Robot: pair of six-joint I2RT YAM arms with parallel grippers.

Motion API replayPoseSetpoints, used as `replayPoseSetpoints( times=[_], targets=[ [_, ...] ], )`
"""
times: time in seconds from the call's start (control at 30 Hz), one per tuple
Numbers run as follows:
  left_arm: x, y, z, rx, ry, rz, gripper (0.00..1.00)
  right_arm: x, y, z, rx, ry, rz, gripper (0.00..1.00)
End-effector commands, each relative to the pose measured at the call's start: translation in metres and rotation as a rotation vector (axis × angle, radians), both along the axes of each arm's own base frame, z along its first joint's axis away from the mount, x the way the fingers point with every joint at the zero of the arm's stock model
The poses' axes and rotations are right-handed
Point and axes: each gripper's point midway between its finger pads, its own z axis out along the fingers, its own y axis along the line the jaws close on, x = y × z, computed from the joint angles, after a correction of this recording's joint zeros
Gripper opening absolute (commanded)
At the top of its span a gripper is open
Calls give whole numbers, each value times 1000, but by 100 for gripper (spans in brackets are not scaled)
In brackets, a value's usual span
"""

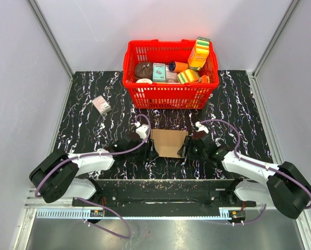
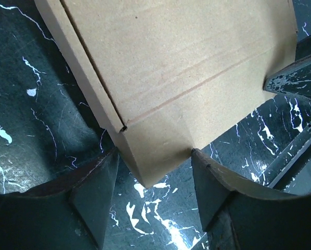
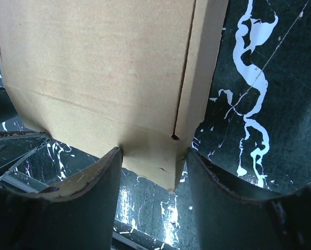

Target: Fold the paper box

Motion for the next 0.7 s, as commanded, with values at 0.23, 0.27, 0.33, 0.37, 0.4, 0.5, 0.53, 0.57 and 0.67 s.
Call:
replayPoseSetpoints(
  times=[0.23,0.27,0.33,0.37,0.4,0.5,0.53,0.57,0.67],
  targets=[
    [19,-2,8,8,-93,28,61,9,-1,1,-15,-65,-12,55],
    [19,-1,7,16,-92,30,61,9,-3,-1,-25,-65,-16,55],
    [22,2,6,31,-101,42,61,10,-5,-3,-32,-63,-21,56],
    [21,4,4,42,-97,46,62,10,-5,-4,-37,-65,-20,56],
    [22,5,3,49,-98,51,62,10,-6,-4,-40,-63,-21,56],
    [22,7,3,60,-96,53,64,10,-7,-5,-46,-66,-27,55],
    [22,7,4,60,-97,55,64,10,-7,-6,-48,-66,-25,56],
    [21,9,5,67,-95,56,65,10,-8,-5,-46,-68,-27,56],
    [19,13,13,71,-99,59,67,11,-8,-3,-45,-73,-27,56]
  ],
)
